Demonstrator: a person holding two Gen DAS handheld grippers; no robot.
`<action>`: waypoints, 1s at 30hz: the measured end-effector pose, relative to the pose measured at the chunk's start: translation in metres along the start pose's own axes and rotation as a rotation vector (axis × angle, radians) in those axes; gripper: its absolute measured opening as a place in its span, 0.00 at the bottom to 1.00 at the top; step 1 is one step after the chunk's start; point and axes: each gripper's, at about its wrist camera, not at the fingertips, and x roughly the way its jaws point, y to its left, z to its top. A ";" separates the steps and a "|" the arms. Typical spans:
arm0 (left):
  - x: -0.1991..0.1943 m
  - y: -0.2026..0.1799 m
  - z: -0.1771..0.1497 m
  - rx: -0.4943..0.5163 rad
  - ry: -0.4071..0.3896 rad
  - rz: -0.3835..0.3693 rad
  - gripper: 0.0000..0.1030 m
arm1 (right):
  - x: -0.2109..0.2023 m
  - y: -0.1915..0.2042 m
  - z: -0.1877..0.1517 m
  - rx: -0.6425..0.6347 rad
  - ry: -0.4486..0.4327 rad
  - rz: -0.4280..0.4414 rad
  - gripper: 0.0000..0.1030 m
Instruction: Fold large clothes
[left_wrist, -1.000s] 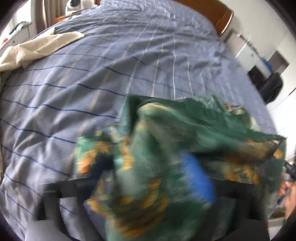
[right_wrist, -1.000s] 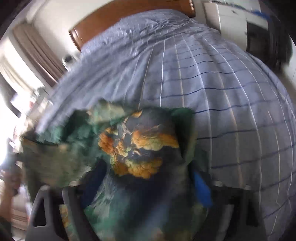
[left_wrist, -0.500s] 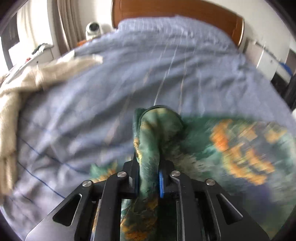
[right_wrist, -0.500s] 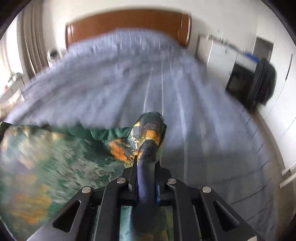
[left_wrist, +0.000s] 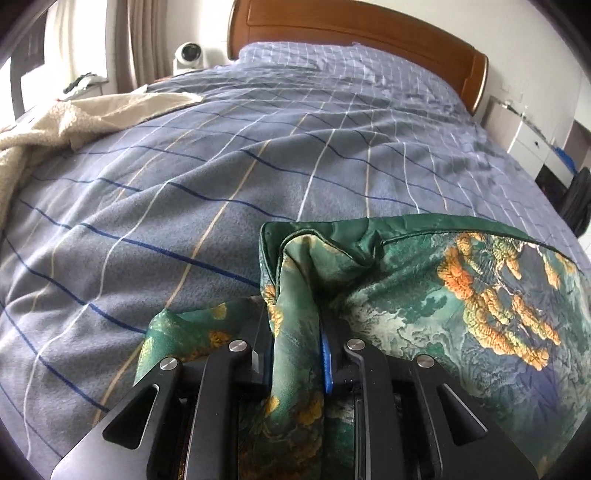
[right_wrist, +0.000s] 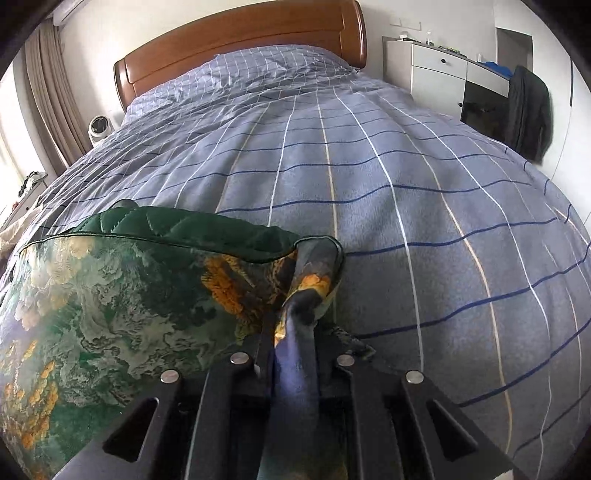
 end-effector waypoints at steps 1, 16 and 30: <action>0.000 0.000 -0.001 -0.004 -0.001 -0.003 0.19 | 0.007 0.002 0.002 0.002 -0.001 0.002 0.14; -0.078 0.009 0.034 -0.033 -0.013 -0.042 0.81 | -0.042 -0.040 0.034 0.148 -0.015 0.118 0.50; -0.066 0.023 0.005 -0.049 0.062 -0.006 0.87 | -0.068 0.004 -0.033 -0.069 0.024 0.270 0.48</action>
